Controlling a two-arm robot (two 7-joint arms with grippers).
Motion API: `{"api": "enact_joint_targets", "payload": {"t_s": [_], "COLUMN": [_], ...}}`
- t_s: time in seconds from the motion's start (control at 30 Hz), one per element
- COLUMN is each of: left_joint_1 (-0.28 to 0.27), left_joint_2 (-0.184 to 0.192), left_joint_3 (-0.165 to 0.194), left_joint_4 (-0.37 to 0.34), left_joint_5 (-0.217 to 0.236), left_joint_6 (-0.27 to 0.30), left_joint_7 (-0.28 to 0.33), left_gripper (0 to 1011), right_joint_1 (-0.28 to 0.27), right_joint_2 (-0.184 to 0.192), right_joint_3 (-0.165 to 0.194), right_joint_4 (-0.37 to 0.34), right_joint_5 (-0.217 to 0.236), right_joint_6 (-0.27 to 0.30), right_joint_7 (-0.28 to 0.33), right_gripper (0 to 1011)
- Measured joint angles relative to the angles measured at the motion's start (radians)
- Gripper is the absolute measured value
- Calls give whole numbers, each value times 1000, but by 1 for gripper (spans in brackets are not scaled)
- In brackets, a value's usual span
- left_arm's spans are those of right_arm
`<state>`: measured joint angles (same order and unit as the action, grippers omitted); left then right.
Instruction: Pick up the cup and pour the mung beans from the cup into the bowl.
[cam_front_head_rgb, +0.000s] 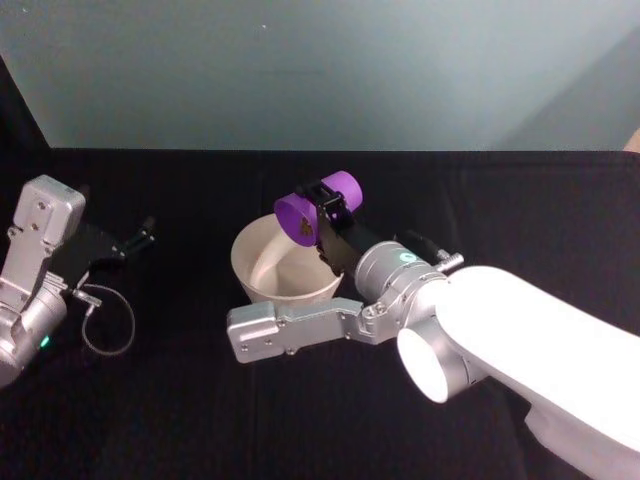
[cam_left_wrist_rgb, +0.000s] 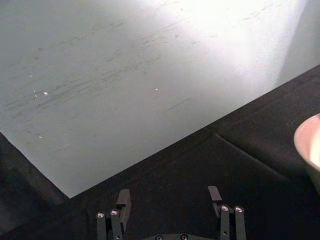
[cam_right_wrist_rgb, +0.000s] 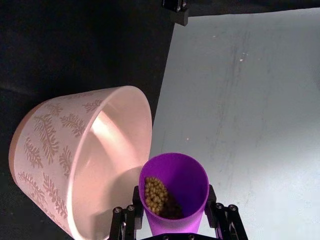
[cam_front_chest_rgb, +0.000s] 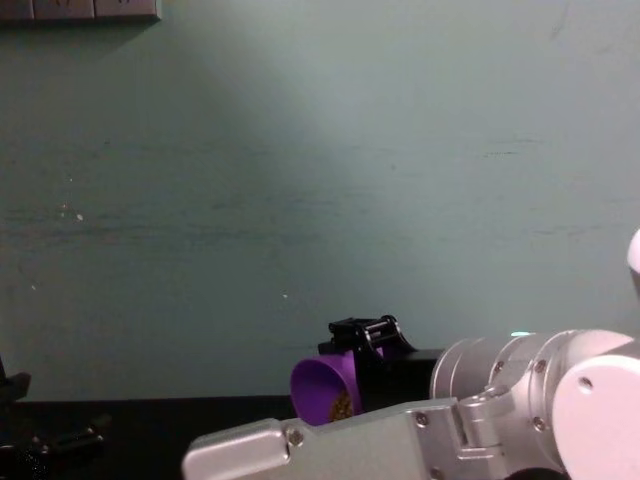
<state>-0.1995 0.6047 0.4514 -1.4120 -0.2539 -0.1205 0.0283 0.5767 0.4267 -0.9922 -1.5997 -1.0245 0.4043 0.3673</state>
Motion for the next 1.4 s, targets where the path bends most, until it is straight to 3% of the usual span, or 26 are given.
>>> {"api": "enact_joint_targets", "payload": {"t_s": [0.5, 1.4], "left_joint_1": [0, 0], "left_joint_2": [0, 0], "left_joint_3": [0, 0], "left_joint_4": [0, 0], "left_joint_5": [0, 0], "left_joint_6": [0, 0], "left_joint_7": [0, 0], "left_gripper": [1000, 1000], "right_joint_1": [-14, -49], "right_joint_2": [-11, -33], "right_joint_3": [0, 48], "right_joint_4": [4, 2], "right_joint_5": [-72, -124], "right_joint_6": [-1, -38], "right_joint_7": [12, 35], "right_gripper": [718, 718]}}
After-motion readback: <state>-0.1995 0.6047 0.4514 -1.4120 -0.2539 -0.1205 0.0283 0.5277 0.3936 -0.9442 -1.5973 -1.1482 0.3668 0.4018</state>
